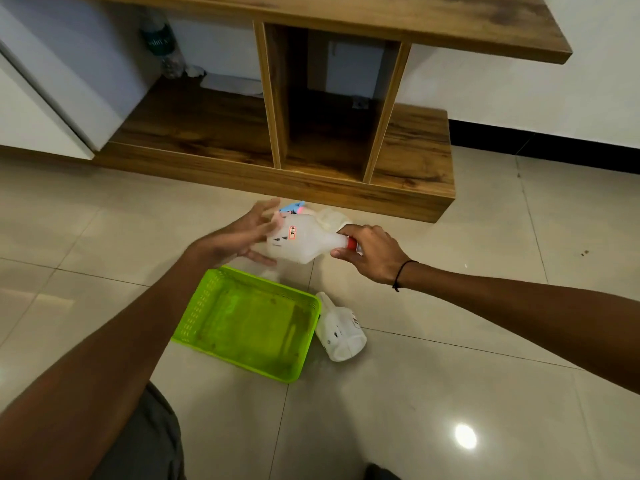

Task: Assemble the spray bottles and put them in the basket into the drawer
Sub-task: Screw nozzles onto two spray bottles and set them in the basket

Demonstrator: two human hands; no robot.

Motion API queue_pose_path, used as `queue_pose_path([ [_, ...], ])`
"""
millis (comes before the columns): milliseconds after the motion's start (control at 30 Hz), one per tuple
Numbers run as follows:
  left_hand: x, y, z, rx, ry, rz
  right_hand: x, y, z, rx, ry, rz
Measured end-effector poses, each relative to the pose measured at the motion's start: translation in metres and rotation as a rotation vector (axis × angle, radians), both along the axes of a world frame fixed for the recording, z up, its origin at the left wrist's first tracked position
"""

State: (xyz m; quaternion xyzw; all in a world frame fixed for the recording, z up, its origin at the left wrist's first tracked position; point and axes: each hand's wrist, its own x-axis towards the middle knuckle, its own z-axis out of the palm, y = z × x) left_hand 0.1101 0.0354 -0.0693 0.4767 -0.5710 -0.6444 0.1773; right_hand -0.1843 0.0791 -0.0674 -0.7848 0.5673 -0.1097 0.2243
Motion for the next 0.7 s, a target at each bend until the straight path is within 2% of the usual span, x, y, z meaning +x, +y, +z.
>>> queue_pose_path([
  [33, 0.005, -0.003, 0.001, 0.15, 0.014, 0.03, 0.0, 0.001, -0.001, -0.074, 0.056, 0.011],
  [100, 0.011, -0.003, 0.0, 0.208, 0.002, -0.01, 0.001, 0.002, -0.002, -0.12, 0.061, 0.022],
  [233, 0.01, 0.004, -0.007, -0.054, 0.053, -0.082, -0.003, -0.002, 0.002, 0.214, -0.193, 0.053],
  [300, 0.006, 0.005, -0.006, -0.122, 0.116, -0.072, -0.001, -0.004, 0.006, 0.233, -0.255, 0.029],
  [333, 0.004, 0.005, -0.006, -0.07, 0.163, -0.052, 0.002, -0.004, 0.007, 0.212, -0.249, 0.02],
  [400, -0.001, 0.004, -0.005, 0.13, 0.159, 0.007, 0.008, -0.004, 0.005, 0.074, -0.074, 0.031],
  [467, -0.004, 0.006, 0.001, 0.189, 0.063, 0.043, 0.011, -0.004, 0.006, -0.023, 0.085, 0.066],
  [500, -0.003, 0.005, 0.001, 0.137, 0.031, 0.044, 0.01, -0.005, 0.007, 0.014, 0.049, 0.074],
  [600, 0.0, 0.007, 0.004, -0.142, -0.036, -0.096, 0.001, -0.004, 0.007, 0.292, -0.215, 0.088],
  [700, -0.001, 0.008, 0.007, -0.318, -0.131, -0.164, -0.001, -0.004, 0.006, 0.348, -0.274, 0.068],
])
